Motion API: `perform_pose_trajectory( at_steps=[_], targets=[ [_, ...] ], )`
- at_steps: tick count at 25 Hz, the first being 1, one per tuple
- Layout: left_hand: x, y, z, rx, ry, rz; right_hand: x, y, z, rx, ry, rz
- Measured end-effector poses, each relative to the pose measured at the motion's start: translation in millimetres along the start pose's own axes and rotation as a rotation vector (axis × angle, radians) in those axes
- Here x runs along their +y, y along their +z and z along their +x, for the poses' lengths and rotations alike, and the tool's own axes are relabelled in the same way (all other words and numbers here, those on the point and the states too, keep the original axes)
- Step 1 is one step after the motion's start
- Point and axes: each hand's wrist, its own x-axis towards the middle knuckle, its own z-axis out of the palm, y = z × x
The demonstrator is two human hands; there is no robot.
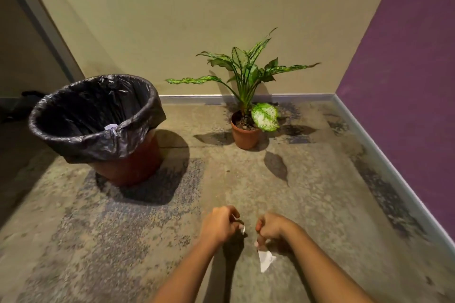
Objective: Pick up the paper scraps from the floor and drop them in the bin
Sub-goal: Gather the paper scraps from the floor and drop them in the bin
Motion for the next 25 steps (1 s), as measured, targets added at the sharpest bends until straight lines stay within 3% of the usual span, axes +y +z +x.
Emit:
perform_pose_trajectory(
  at_steps=[2,6,11,14,18,22,25],
  targets=[
    [-4.2,22.7,-2.6,-0.008,-0.036,0.020,15.4,13.6,0.5,-0.052,0.024,-0.009],
    [-3.8,50.9,-2.1,0.054,-0.078,0.101,30.7,24.5,10.4,0.042,-0.079,-0.332],
    [4.3,64.4,1.4,0.168,-0.052,0.228,42.9,39.8,18.6,0.147,-0.151,-0.379],
    [4.9,64.6,5.6,0.175,-0.055,0.205,44.0,35.3,18.4,0.179,-0.174,-0.276],
    [-3.1,55.5,-0.5,0.199,-0.077,0.124,45.6,29.7,19.3,0.224,-0.123,0.114],
    [-12.4,14.7,-9.0,0.383,-0.128,-0.038,20.6,26.0,18.7,0.266,-0.044,0.471],
    [-9.8,-38.6,-10.4,0.572,-0.144,-0.116,-26.3,10.7,14.2,0.277,-0.132,0.609]
  ],
)
